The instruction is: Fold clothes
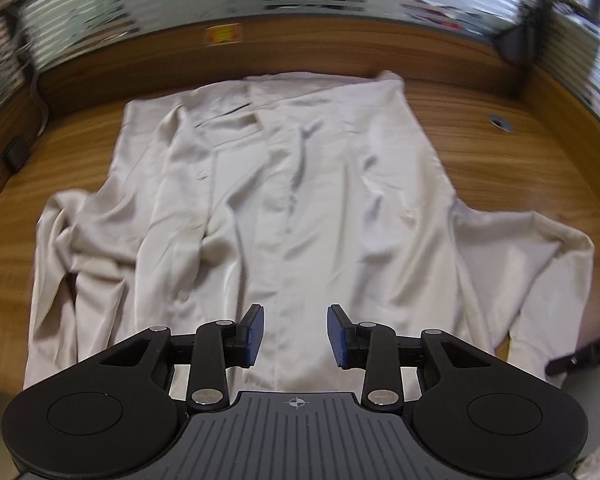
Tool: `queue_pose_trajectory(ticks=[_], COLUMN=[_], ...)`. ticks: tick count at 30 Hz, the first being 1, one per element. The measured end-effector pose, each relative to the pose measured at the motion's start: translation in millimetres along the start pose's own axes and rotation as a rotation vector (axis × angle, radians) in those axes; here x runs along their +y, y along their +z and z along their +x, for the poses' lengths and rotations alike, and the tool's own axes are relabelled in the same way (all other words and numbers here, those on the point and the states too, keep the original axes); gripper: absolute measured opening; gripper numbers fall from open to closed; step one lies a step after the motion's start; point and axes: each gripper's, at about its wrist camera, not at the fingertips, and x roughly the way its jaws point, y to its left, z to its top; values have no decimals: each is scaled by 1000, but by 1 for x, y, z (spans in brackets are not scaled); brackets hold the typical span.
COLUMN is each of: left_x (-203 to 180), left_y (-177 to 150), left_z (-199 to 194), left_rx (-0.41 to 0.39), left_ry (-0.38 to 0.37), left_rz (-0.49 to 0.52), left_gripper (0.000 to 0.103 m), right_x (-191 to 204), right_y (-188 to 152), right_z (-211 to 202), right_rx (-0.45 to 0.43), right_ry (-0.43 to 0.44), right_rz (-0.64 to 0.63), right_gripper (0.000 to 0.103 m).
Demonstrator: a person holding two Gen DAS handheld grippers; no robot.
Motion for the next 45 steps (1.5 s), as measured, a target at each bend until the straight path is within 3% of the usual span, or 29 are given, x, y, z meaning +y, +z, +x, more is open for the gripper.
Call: queue_pose_trajectory(ticks=[2,5,6,10,19,22,29,33,36,37,40,45], left_x=[0,1,2,-2,-45,-68,-114,-140,-151,-154,-159,-164], left_y=[4,10,12,16,17,16,7,-6,-20,-26,-45,-77], left_z=[3,8,10,17,30,34,32,30,25,22,18,14], left_rx=[-10,-24,-28,-36,35,41,11,-2,8,9,26,58], left_ry=[-26,-61,-80,-160,-289,-263,-136,-53,1,17,78,150], left_rz=[51,115,130,176,204,158,-89,-187,-259,-286,-360,-467], left_gripper=[37,38,38,38,46,46,47,48,48,48,49,49], right_x=[2,9,13,27,31,27,29,39,53,59,74,97], right_y=[0,3,5,30,153,202,300,339,346,341,329,304], right_z=[0,-10,-15,-54,-119,-126,-131,-116,-100,-96,-90,-68], right_rx=[-2,7,7,-45,-144,-166,-249,-277,-275,-278,-274,-209], right_ry=[7,-11,-26,-147,-472,-584,-778,-795,-806,-791,-712,-483], right_rz=[25,3,-22,-169,-535,-676,-934,-1008,-1093,-1128,-1218,-1332], right_gripper=[39,11,9,9,8,8,8,12,35,38,46,46])
